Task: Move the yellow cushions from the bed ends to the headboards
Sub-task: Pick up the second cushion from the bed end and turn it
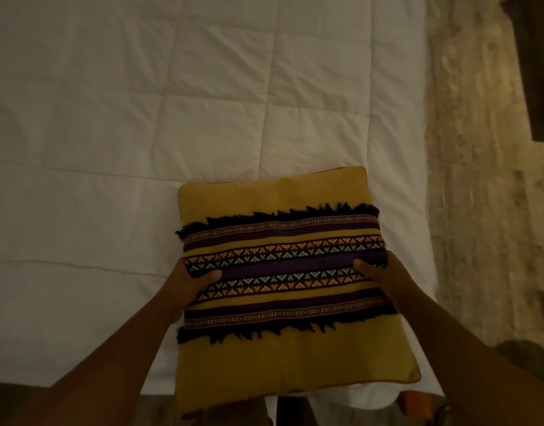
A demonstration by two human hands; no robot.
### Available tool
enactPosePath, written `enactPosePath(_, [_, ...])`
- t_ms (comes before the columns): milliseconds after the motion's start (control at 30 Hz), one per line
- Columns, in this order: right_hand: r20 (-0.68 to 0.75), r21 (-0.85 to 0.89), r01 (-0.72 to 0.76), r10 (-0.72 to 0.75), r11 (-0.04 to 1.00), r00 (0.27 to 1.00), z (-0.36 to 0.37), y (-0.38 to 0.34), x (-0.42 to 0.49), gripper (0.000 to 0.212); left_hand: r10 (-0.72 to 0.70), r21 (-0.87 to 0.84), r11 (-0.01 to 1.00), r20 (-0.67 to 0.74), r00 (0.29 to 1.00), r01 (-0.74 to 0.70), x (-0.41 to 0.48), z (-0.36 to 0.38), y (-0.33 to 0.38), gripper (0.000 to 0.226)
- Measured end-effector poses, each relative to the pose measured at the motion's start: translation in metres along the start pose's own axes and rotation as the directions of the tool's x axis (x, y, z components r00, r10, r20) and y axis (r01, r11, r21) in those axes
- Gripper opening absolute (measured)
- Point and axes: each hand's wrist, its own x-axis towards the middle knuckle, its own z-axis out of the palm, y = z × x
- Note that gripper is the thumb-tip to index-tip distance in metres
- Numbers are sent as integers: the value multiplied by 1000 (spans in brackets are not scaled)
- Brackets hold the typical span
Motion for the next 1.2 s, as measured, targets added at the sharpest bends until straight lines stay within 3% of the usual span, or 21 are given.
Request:
enactPosePath(233, [65,-141,102,-93,985,994,-19,-71,21,29,-54,-239,971,-138,989,20,-27,29,-29,87])
enactPosePath(500, [118,-325,238,-211,915,970,-9,-140,67,59,-72,-416,908,-255,964,-43,-34,57,-44,82])
enactPosePath(633, [181,-425,281,-223,860,958,4,-165,84,66,-252,-486,866,-226,941,115,-42,77,-63,91])
enactPosePath(767, [227,-526,332,-247,783,942,24,-172,100,66,-426,-578,768,-141,894,275,-52,97,-80,85])
enactPosePath(867, [237,-578,352,-262,736,936,40,-161,111,66,-534,-578,723,-122,836,378,-51,103,-92,88])
enactPosePath(1200, [155,-641,270,-223,719,962,48,-136,143,77,-565,-457,784,-246,787,420,-22,108,-96,107])
